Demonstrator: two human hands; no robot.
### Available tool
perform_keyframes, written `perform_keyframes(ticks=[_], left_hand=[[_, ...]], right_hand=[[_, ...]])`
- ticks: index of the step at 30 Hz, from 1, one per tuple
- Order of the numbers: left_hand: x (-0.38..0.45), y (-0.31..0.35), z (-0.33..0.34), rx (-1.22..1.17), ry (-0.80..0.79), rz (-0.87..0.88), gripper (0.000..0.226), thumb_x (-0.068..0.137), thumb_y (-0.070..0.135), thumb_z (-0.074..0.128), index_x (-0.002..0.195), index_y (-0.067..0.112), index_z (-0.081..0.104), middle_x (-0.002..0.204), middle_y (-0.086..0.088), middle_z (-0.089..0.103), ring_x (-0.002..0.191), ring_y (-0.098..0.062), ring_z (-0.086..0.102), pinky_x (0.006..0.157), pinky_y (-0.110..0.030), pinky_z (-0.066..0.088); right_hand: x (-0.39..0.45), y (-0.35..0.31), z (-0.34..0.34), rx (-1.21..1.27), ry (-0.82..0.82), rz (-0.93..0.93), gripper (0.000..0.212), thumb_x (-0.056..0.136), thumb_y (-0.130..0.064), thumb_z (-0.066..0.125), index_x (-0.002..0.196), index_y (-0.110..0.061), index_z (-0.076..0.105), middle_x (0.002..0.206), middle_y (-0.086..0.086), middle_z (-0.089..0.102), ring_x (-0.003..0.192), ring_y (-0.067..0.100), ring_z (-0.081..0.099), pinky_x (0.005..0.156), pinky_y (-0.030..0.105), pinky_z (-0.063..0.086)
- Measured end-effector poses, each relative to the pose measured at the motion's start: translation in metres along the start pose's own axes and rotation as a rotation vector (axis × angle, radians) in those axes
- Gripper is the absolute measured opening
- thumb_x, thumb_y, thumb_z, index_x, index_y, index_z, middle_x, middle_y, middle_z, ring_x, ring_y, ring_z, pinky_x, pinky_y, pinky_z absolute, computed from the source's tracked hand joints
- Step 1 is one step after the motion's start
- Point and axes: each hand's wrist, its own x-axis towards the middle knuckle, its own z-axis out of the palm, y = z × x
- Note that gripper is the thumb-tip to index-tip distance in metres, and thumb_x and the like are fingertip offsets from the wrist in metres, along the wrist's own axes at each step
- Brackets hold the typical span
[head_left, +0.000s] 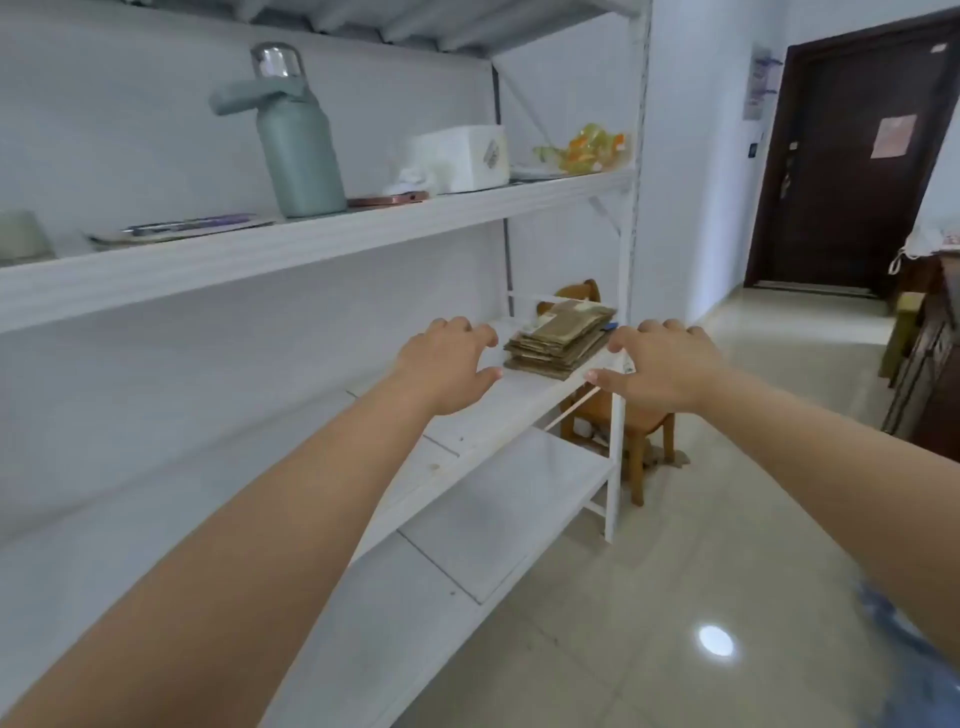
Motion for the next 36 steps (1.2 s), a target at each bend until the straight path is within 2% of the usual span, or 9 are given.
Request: perform_keyframes(ticks=[8,19,23,28,32,36], left_hand=[[0.095,0.009,0.046,0.018,-0.055,-0.017,0.05,0.098,0.047,0.047,0.141,0.022,0.04,0.139,-0.007,0.045,0.128,-0.027,0.04,0.098,-0.042,0.042],[0.217,-0.057,0.102,-0.002,-0.072,-0.037,0.052,0.097,0.045,0.049,0.142,0.022,0.039,0.139,-0.004,0.045,0.129,-0.025,0.038,0.098,-0.041,0.043],[0.259,-0.083,0.121,-0.003,-0.093,-0.028,0.053,0.097,0.046,0.049,0.143,0.021,0.038,0.14,-0.005,0.045,0.129,-0.025,0.038,0.096,-0.041,0.043],[0.295,-0.099,0.148,-0.031,-0.102,-0.022,0.053,0.097,0.045,0.05,0.143,0.022,0.038,0.141,-0.005,0.044,0.128,-0.025,0.04,0.095,-0.04,0.044],[0.314,-0.111,0.177,-0.035,-0.112,-0.025,0.053,0.097,0.044,0.051,0.142,0.021,0.038,0.139,-0.005,0.045,0.127,-0.024,0.04,0.093,-0.038,0.043],[0.332,-0.122,0.209,-0.032,-0.145,-0.052,0.052,0.097,0.043,0.051,0.142,0.021,0.038,0.139,-0.005,0.045,0.128,-0.024,0.039,0.091,-0.038,0.043]], right_hand=[[0.085,0.051,0.047,0.007,-0.096,0.005,0.069,0.089,-0.073,0.034,0.133,-0.022,0.048,0.132,0.01,0.054,0.124,0.033,0.046,0.103,0.049,0.035],[0.231,0.062,0.109,0.0,-0.145,0.048,0.067,0.088,-0.071,0.04,0.135,-0.023,0.048,0.135,0.011,0.052,0.127,0.034,0.044,0.104,0.049,0.035],[0.284,0.062,0.13,-0.011,-0.151,0.068,0.076,0.085,-0.075,0.04,0.141,-0.024,0.045,0.144,0.01,0.047,0.132,0.034,0.04,0.107,0.049,0.033],[0.332,0.07,0.164,-0.035,-0.18,0.086,0.085,0.082,-0.077,0.042,0.147,-0.023,0.034,0.149,0.011,0.041,0.136,0.035,0.037,0.11,0.05,0.03],[0.359,0.079,0.199,-0.032,-0.237,0.095,0.084,0.08,-0.077,0.046,0.143,-0.022,0.038,0.147,0.01,0.043,0.134,0.034,0.039,0.107,0.05,0.033],[0.388,0.087,0.237,0.011,-0.251,0.073,0.084,0.081,-0.073,0.051,0.145,-0.02,0.034,0.149,0.012,0.039,0.135,0.035,0.037,0.109,0.051,0.036]])
